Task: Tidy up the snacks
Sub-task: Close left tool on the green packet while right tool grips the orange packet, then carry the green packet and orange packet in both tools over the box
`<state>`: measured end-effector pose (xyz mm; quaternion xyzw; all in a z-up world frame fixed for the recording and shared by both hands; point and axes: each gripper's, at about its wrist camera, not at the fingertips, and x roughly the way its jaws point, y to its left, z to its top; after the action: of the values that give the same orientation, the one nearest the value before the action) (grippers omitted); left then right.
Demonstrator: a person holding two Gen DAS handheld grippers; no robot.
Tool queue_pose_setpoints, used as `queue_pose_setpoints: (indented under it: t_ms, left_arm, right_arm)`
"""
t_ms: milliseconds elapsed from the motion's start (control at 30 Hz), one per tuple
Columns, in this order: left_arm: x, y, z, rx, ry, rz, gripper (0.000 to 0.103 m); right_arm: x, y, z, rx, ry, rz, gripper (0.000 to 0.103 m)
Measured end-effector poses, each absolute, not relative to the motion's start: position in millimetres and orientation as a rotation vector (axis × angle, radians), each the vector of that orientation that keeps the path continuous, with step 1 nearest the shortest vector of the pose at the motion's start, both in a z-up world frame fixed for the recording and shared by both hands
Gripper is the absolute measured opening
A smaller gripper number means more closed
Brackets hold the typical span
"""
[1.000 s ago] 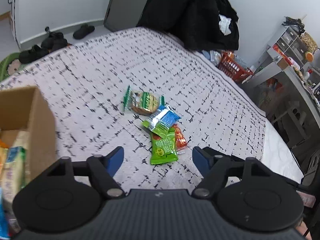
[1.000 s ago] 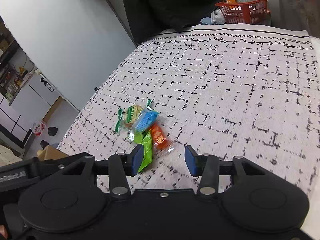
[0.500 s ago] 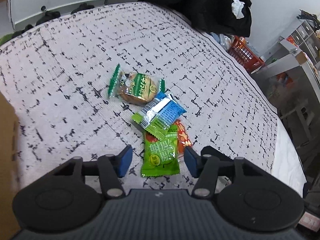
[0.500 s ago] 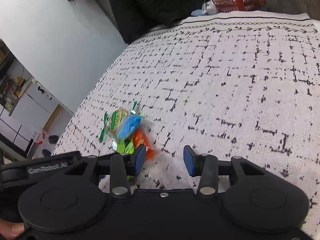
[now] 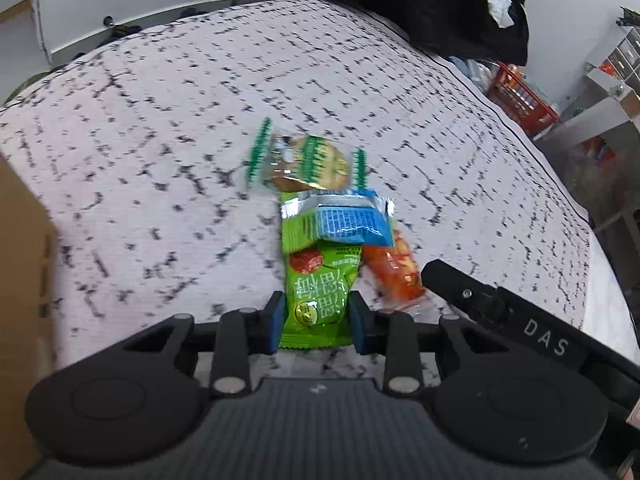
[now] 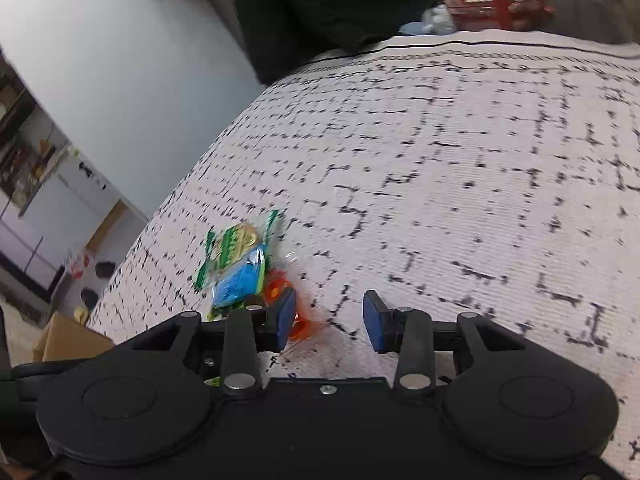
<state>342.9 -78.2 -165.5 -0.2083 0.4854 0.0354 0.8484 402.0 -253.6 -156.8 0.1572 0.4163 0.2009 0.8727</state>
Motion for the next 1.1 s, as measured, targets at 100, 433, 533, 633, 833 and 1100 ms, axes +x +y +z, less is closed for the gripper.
queue_pose_setpoints:
  t_ms: [100, 433, 533, 633, 833, 1100]
  left_arm:
    - [336, -71, -164, -0.458, 1.028, 0.085, 0.032]
    - [313, -60, -147, -0.478, 1.0, 0.084, 0.032]
    - [305, -60, -139, -0.476, 0.987, 0.076, 0.032]
    - [296, -59, -131, -0.483, 0.977, 0.066, 0.032]
    - [271, -60, -115, -0.493, 0.953, 0.033, 0.032]
    - [235, -50, -92, -0.502, 0.918, -0.006, 0.032]
  right_arm:
    - [401, -243, -155, 0.286, 0.861, 0.448, 0.039]
    - [392, -225, -157, 0.14, 0.855, 0.461, 0.035]
    - [389, -222, -155, 0.103, 0.857, 0.455, 0.031]
    - [381, -224, -151, 0.101, 0.867, 0.432, 0.029]
    - [359, -227, -137, 0.099, 0.87, 0.389, 0.028]
    - [322, -225, -111, 0.179, 0.851, 0.367, 0.028]
